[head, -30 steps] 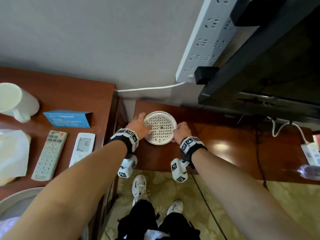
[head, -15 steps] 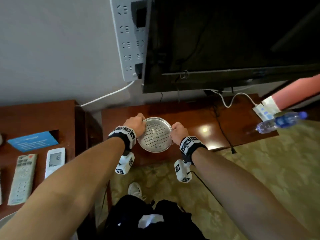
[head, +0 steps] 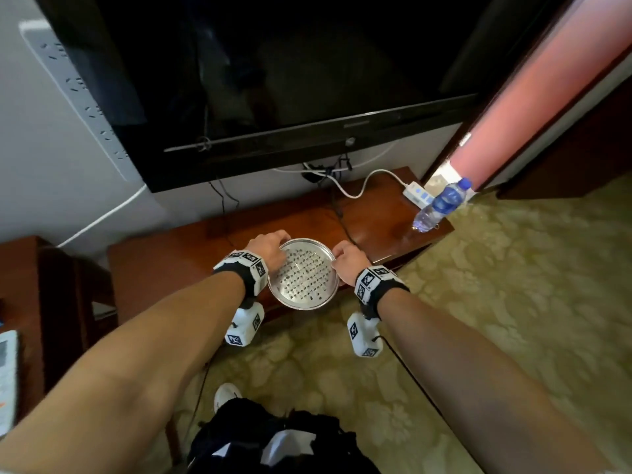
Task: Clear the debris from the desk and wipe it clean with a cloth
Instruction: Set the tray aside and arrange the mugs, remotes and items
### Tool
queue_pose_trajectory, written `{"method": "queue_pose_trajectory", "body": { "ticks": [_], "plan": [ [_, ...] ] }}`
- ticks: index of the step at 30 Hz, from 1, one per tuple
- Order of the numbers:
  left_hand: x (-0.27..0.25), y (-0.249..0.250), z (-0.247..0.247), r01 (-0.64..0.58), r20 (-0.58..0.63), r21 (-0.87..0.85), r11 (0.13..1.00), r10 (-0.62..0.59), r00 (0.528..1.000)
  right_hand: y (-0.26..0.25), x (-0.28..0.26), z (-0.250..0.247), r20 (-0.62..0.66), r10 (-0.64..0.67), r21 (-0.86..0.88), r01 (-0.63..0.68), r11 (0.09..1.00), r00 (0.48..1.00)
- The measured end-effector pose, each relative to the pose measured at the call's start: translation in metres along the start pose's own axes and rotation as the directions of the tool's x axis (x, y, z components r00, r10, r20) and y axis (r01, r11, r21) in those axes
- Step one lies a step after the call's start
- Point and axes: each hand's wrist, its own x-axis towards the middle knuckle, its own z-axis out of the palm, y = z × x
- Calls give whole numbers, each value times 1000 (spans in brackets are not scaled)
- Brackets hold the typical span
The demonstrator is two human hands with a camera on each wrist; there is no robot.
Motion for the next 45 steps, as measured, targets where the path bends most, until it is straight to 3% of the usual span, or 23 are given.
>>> {"method": "queue_pose_trajectory", "body": {
  "ticks": [8,16,28,34,39,45],
  "plan": [
    [5,105,44,-60,31,-20,998,60,998,89,-19,-72,-69,103,100,-96,990,992],
    [39,162,59,-93,11,63,994,93,996,146,-8,-127,-65,243,197,-227,954,968],
    [144,226,36,-167,10,178,970,168,986,145,68,-232,-296,232,270,-152,951,926],
    [171,239,35,-193,26,246,950,192,981,148,115,-257,-306,292,284,-206,936,906],
    [184,246,38,-137,29,237,962,134,991,160,157,-267,-316,286,302,-189,934,905],
    [189,252,49,-54,-7,205,977,57,998,177,192,-265,-215,224,211,-179,961,950]
  ]
}}
